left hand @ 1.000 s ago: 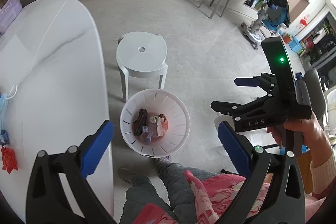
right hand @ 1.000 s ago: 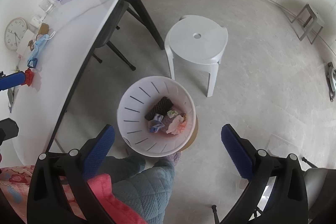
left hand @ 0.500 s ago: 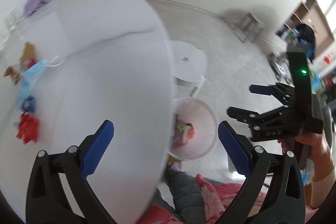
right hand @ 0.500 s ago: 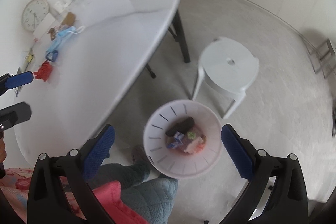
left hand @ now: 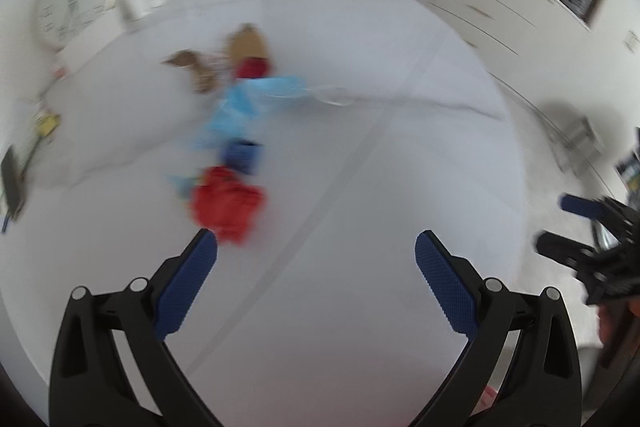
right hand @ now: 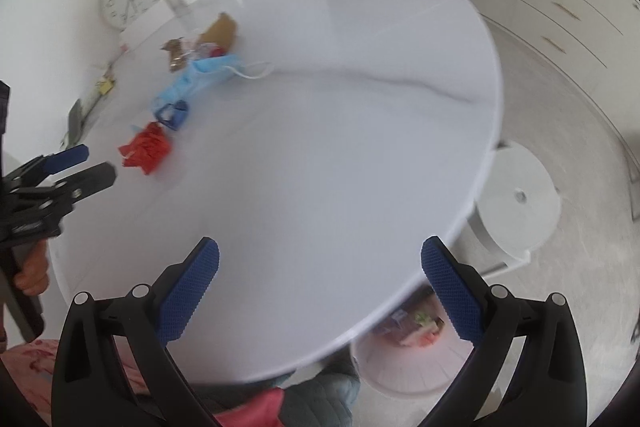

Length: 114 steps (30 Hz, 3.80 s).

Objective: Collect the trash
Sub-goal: 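Move both open grippers back over the table toward the red paper, then grasp the red crumpled paper with the left gripper, then grasp the yellow-blue cloth with the right gripper while the left holds the red paper, then carry both items over the bin and open both grippers to drop them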

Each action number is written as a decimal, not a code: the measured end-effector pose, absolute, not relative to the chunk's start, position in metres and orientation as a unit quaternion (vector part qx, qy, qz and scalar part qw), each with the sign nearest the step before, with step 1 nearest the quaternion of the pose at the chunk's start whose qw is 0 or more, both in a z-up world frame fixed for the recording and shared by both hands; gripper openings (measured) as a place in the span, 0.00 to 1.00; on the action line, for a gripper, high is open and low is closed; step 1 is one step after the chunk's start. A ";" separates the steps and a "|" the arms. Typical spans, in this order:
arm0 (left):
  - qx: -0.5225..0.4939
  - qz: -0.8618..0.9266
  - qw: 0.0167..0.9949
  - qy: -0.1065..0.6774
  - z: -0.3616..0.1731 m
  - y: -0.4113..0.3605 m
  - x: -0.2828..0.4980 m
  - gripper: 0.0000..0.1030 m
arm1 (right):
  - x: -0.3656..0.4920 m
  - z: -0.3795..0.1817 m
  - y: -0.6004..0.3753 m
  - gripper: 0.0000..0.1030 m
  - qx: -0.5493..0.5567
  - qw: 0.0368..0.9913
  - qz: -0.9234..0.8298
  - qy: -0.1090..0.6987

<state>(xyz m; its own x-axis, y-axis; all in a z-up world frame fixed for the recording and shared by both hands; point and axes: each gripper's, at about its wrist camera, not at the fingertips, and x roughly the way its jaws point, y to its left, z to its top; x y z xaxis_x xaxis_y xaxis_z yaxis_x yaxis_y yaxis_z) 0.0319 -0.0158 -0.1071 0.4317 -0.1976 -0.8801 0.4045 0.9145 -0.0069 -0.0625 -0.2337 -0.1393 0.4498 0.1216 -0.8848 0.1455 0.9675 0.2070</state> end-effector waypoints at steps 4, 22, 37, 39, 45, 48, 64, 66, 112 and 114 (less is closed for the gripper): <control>0.082 -0.128 0.856 0.494 -0.120 0.013 0.052 0.78 | -0.038 -0.139 -0.213 0.98 0.120 0.841 0.013 0.528; 0.181 -0.133 0.846 0.482 -0.182 0.000 0.084 0.63 | 0.033 -0.170 -0.191 0.98 0.083 0.800 0.049 0.592; 0.109 -0.164 0.844 0.498 -0.165 0.023 0.091 0.25 | 0.071 -0.168 -0.160 0.98 0.066 0.797 0.107 0.591; 0.097 -0.165 0.847 0.496 -0.158 0.029 0.087 0.25 | 0.074 -0.165 -0.152 0.98 0.063 0.799 0.118 0.587; 0.076 -0.144 0.858 0.488 -0.131 0.068 0.075 0.25 | 0.088 -0.156 -0.109 0.98 0.066 0.803 0.160 0.571; 0.070 -0.120 0.863 0.486 -0.120 0.099 0.065 0.26 | 0.100 -0.158 -0.075 0.98 0.072 0.802 0.186 0.563; 0.046 -0.055 0.867 0.493 -0.135 0.192 0.060 0.26 | 0.157 -0.214 0.044 0.44 0.050 0.803 0.090 0.587; 0.044 -0.059 0.868 0.492 -0.135 0.192 0.059 0.26 | 0.157 -0.214 0.044 0.35 0.037 0.806 0.086 0.585; 0.292 -0.521 0.674 0.435 -0.109 -0.241 -0.153 0.26 | -0.267 -0.206 -0.365 0.98 0.277 0.762 -0.224 0.540; 0.294 -0.526 0.669 0.435 -0.109 -0.247 -0.157 0.26 | -0.277 -0.206 -0.370 0.98 0.273 0.760 -0.232 0.542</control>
